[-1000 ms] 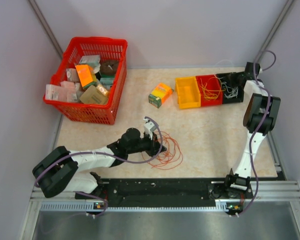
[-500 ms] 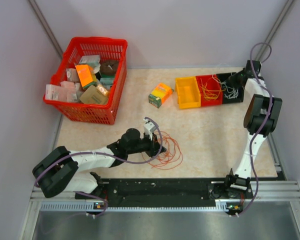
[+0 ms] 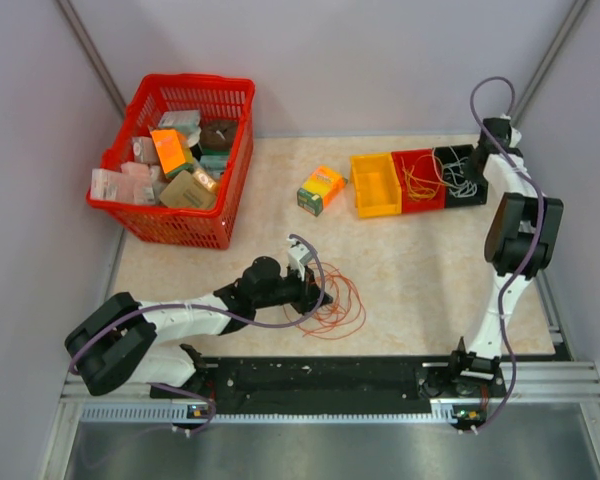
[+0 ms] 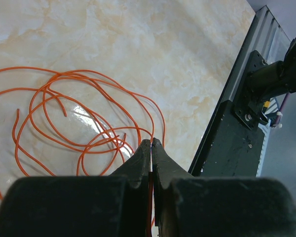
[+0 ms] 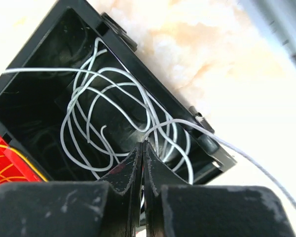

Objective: Untangle the cables

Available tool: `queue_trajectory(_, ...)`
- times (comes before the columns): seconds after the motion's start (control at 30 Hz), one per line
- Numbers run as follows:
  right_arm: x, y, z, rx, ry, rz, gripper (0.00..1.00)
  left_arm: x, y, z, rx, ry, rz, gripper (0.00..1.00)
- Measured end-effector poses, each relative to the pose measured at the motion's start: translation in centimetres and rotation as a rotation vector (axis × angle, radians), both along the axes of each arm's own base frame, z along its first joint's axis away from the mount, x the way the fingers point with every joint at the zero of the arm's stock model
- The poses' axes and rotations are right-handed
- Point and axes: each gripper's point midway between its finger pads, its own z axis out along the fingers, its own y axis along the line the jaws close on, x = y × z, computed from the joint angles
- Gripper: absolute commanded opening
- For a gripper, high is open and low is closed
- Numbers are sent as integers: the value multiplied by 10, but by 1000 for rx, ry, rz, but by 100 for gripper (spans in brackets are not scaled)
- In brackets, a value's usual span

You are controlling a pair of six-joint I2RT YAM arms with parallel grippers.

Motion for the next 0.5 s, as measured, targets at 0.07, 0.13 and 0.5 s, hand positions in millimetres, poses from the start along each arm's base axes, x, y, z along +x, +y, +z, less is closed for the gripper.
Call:
queue_trajectory(0.07,-2,-3,12,-84,2,16,0,0,0,0,0,0,0,0)
queue_trajectory(0.13,-4,-7,29,-162,-4,28,0,0,0,0,0,0,0,0)
queue_trajectory(0.5,-22,-49,86,-552,61,19,0,0,0,0,0,0,0,0)
